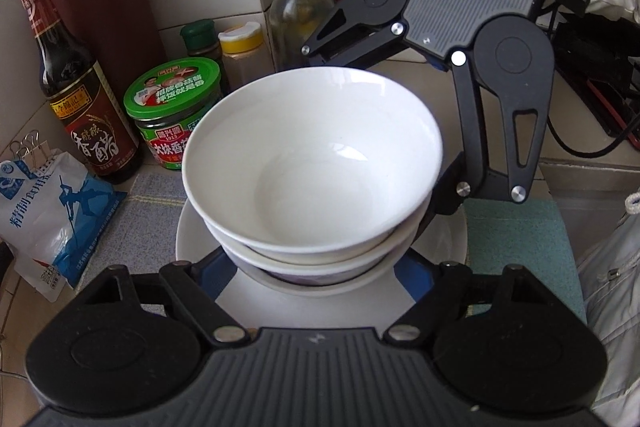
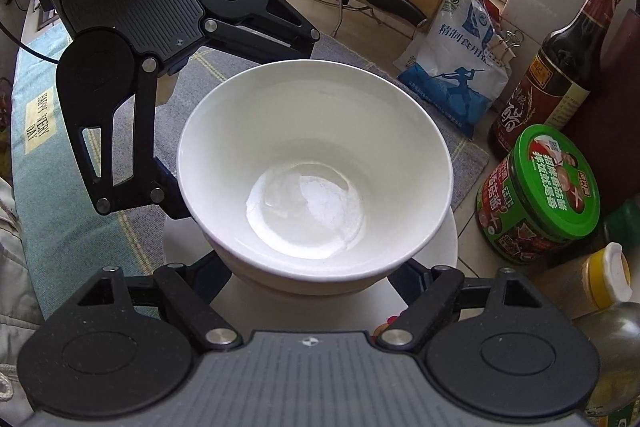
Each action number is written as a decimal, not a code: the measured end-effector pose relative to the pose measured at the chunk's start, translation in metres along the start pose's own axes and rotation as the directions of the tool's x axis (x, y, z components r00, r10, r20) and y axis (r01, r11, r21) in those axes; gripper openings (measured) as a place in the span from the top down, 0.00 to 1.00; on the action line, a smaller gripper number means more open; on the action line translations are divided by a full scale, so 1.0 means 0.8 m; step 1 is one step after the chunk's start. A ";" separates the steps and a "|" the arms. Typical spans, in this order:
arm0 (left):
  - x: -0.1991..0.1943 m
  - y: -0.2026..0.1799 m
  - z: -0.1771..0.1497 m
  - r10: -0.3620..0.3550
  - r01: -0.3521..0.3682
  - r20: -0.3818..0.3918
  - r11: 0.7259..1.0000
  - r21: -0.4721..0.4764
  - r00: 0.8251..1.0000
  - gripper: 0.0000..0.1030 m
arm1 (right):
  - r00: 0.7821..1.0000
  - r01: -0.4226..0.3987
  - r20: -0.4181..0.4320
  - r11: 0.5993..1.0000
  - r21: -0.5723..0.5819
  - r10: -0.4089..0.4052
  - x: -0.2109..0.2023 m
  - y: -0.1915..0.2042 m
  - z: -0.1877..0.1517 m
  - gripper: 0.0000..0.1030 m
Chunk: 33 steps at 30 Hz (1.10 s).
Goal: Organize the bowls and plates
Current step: 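Lower the bowl stack onto the flowered plates and open both grippers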
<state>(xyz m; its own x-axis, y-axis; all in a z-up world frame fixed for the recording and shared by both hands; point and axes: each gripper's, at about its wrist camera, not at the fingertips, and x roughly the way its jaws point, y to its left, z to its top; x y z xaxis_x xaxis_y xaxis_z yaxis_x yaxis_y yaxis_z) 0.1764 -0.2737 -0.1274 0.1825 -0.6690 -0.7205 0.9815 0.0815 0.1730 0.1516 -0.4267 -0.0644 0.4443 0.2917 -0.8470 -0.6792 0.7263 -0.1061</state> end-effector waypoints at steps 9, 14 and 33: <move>0.001 -0.007 -0.008 0.065 -0.064 0.028 0.997 -0.034 0.997 0.16 | 1.000 0.016 0.018 0.999 0.035 -0.016 -0.007 0.001 -0.005 0.11; -0.027 -0.015 -0.022 0.140 -0.127 0.105 0.985 -0.116 0.985 0.09 | 0.996 0.083 0.011 0.993 0.079 -0.084 -0.013 0.014 -0.010 0.05; -0.191 -0.099 -0.059 0.532 -0.382 0.174 0.764 -0.520 0.829 0.01 | 0.817 0.499 -0.160 0.540 0.678 -0.554 -0.109 0.171 0.015 0.00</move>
<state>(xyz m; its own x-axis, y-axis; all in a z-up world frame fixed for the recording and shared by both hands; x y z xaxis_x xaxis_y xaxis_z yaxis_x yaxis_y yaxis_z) 0.0732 -0.1430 -0.0629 0.6638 -0.6392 -0.3883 0.7100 0.7018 0.0586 0.0268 -0.3452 0.0011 0.6462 -0.2639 -0.7161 0.2511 0.9596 -0.1270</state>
